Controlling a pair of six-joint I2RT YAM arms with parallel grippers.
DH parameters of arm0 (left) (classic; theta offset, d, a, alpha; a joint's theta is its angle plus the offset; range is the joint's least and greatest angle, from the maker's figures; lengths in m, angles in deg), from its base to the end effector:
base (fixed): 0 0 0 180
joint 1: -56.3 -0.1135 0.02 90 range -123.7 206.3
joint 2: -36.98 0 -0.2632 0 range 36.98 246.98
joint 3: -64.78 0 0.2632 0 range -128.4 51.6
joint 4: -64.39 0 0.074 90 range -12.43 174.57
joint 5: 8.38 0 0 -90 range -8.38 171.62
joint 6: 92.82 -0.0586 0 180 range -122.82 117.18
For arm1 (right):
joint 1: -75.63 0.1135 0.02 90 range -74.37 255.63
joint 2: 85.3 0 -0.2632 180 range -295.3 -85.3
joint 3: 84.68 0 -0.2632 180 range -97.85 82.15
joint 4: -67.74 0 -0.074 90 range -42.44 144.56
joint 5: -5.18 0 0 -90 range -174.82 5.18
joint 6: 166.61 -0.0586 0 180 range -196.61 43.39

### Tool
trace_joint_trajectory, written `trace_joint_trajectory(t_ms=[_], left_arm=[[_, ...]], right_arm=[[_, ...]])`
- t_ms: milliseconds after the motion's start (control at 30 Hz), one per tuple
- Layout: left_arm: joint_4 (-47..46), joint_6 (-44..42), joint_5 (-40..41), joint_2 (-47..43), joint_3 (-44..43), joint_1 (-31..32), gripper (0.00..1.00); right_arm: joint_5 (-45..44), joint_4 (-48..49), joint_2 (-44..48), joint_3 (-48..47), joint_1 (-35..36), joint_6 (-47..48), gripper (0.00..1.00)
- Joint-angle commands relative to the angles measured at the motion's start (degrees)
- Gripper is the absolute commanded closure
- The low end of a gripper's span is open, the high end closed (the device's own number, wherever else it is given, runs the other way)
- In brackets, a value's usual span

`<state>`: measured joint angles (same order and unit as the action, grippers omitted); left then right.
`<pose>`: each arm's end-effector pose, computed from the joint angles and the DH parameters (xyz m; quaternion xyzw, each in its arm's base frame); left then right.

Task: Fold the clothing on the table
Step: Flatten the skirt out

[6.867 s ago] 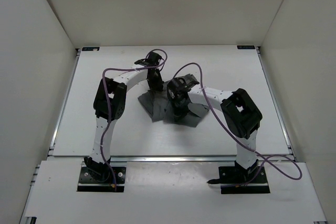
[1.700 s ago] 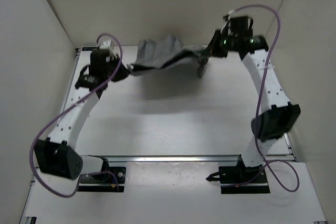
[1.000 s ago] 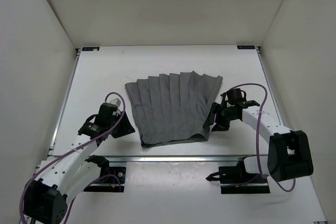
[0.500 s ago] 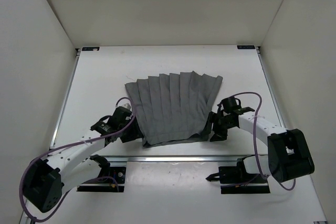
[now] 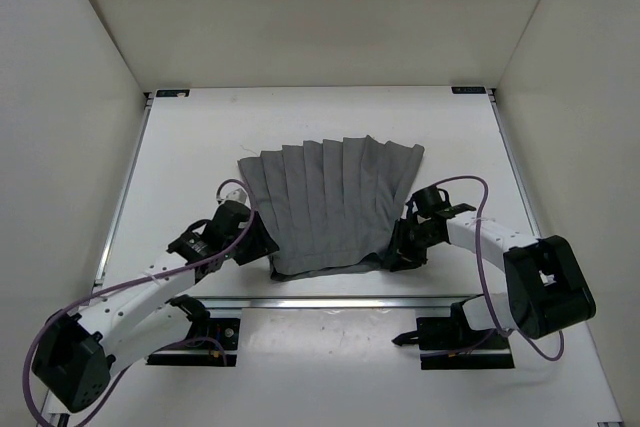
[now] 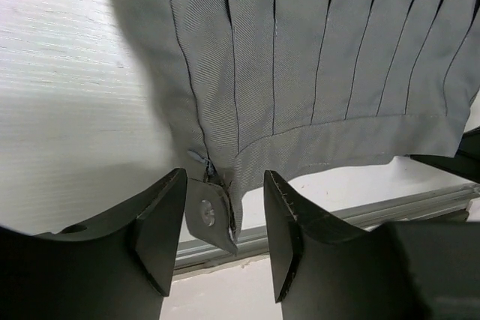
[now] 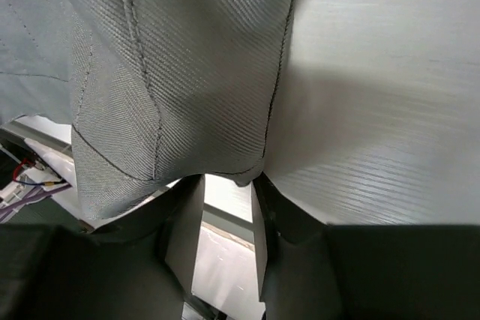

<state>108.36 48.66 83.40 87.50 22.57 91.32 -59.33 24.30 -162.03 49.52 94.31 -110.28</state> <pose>0.1601 -0.1100 0.1737 -0.1404 0.9357 -0.2108 0.2455 0.1999 0.0942 0.1122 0.0963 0.9620 0.2547 0.0226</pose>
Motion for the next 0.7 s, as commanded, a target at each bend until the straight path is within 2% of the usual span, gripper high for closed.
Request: trace_joint_trajectory(t_ms=[0, 133, 167, 200, 267, 367, 500, 567, 600, 633, 667], left_arm=[[-2.74, 1.43, -0.72, 2.12, -1.81, 1.7, 0.44], [-2.74, 0.72, -1.52, 8.0, -2.26, 4.17, 0.43], [-3.97, 1.16, -2.65, 8.88, -1.9, 4.09, 0.46], [-5.81, 0.99, -3.44, 10.02, -1.38, 4.69, 0.69], [-5.39, 0.37, -4.94, 11.78, -1.46, 4.62, 1.0], [-3.8, -0.86, -4.33, 12.5, -3.04, 4.79, 1.0], [-4.77, 0.28, -5.03, 9.52, -1.11, 2.86, 1.0], [-4.51, 0.28, -4.94, 8.8, -0.5, 2.77, 1.0], [-4.42, 0.11, -5.12, 8.37, 0.03, 2.33, 1.0], [-4.77, -0.24, -5.56, 7.84, 0.12, 1.63, 1.0], [-5.73, 0.02, -5.91, 7.4, 0.29, 0.93, 1.0]], right_arm=[[-1.41, 0.47, -0.7, 0.19, 0.13, 0.54, 0.7], [-1.85, 0.03, 0.09, -0.16, -0.48, 0.45, 0.58], [-2.2, -0.32, 0.96, -0.25, -0.83, 0.97, 0.55], [-2.38, -0.76, 1.92, -0.08, -0.49, 1.24, 0.53], [-3.17, -0.68, 3.85, 0.27, -1.88, 1.15, 0.49], [-0.63, 2.04, 6.85, 2.74, -4.17, 0.27, 0.45], [-4.04, 2.22, 5.63, 3.0, -3.3, -0.52, 0.5], [-2.22, 4.85, 5.36, 4.84, -5.13, -0.96, 0.69], [0.41, 6.69, 5.45, 5.72, -6.19, -0.87, 0.96], [2.0, 8.88, 5.45, 6.51, -7.85, -0.7, 1.0], [3.93, 9.16, 5.19, 5.47, -8.65, -0.87, 1.0]])
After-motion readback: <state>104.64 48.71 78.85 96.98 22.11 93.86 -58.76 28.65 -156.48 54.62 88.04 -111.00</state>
